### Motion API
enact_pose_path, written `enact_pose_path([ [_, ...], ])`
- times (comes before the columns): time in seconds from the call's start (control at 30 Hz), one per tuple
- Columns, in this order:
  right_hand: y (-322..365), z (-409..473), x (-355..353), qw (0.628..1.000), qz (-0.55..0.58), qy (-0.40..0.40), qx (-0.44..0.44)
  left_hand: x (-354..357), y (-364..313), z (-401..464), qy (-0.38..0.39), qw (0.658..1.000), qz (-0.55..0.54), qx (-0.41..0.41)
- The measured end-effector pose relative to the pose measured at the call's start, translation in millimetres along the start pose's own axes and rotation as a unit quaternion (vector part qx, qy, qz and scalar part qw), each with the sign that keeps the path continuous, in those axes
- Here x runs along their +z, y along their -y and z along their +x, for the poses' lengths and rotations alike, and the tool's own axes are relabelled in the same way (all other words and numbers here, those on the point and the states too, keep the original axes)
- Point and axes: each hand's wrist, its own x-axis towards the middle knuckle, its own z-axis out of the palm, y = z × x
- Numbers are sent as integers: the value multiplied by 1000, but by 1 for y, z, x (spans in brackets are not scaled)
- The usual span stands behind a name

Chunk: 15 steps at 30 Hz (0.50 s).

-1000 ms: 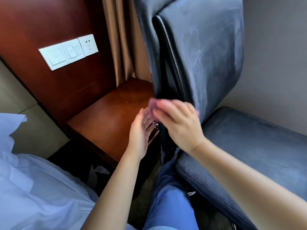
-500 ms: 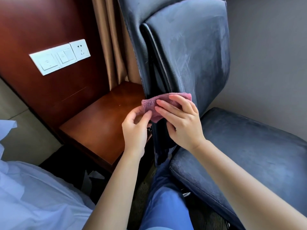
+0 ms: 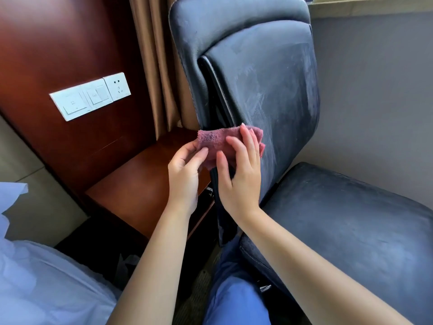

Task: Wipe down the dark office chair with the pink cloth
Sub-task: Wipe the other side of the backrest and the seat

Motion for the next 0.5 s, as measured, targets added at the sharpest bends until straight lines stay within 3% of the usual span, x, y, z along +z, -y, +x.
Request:
enact_pose_path([
  [0.13, 14, 27, 14, 999, 17, -40, 24, 6, -14, 4, 24, 998, -54, -19],
  [0.33, 22, 75, 18, 996, 29, -58, -67, 8, -34, 27, 58, 993, -99, 25],
  [0.5, -6, 54, 20, 994, -65, -44, -77, -1, -13, 31, 76, 995, -60, -1],
])
